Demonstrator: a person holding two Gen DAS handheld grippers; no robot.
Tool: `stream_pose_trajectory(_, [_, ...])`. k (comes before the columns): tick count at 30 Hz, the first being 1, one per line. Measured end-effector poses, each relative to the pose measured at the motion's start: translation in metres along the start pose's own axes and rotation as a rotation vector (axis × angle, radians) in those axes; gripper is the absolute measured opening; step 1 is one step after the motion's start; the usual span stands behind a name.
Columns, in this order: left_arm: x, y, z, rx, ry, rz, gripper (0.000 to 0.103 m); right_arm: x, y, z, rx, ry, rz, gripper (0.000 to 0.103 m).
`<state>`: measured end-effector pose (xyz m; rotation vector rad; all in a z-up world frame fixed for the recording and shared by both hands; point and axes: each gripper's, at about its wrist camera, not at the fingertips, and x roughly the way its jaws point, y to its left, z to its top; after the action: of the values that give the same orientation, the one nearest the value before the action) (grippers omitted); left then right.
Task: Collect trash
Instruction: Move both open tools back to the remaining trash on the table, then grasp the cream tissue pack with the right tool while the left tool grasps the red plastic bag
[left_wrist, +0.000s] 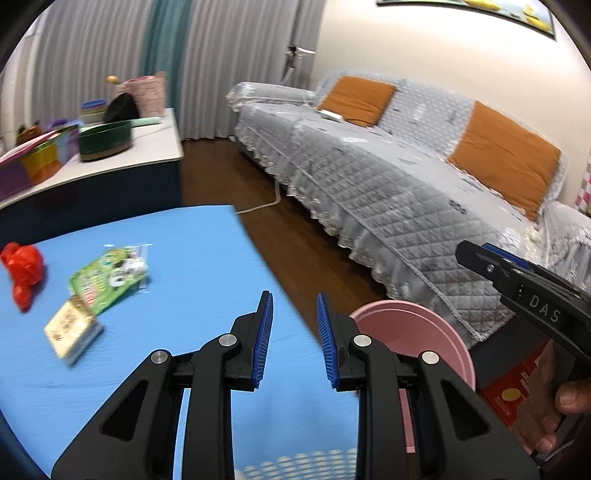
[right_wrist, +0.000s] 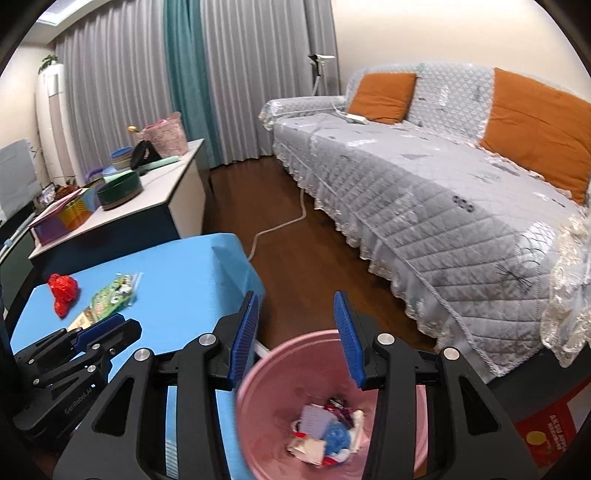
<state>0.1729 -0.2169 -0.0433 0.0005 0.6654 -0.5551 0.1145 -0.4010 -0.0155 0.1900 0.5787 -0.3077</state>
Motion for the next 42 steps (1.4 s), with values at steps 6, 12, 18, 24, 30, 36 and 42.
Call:
stream_pose_trajectory(6, [-0.014,0.044,0.001,-0.07,-0.02,0.082,0.025,0.01,0.036,0.0,-0.014,-0.005,0.052,0.044])
stream_pose_trajectory(12, [-0.029,0.084,0.0,-0.12,-0.043,0.166,0.025,0.019,0.075,0.0,-0.038,-0.011,0.113,0.044])
stream_pose_trajectory(18, [-0.038,0.124,-0.006,-0.165,-0.047,0.253,0.025,0.033,0.114,-0.003,-0.062,0.006,0.184,0.044])
stream_pose_trajectory(24, [-0.047,0.165,-0.009,-0.221,-0.059,0.344,0.025,0.045,0.149,-0.006,-0.091,0.022,0.255,0.054])
stream_pose_trajectory(30, [-0.056,0.209,-0.014,-0.259,-0.07,0.438,0.025,0.055,0.195,-0.015,-0.185,0.029,0.332,0.076])
stream_pose_trajectory(36, [-0.06,0.254,-0.022,-0.334,-0.057,0.503,0.025,0.069,0.233,-0.026,-0.264,0.057,0.403,0.088])
stream_pose_trajectory(42, [-0.061,0.279,-0.025,-0.362,-0.05,0.52,0.025,0.081,0.264,-0.041,-0.339,0.098,0.452,0.094])
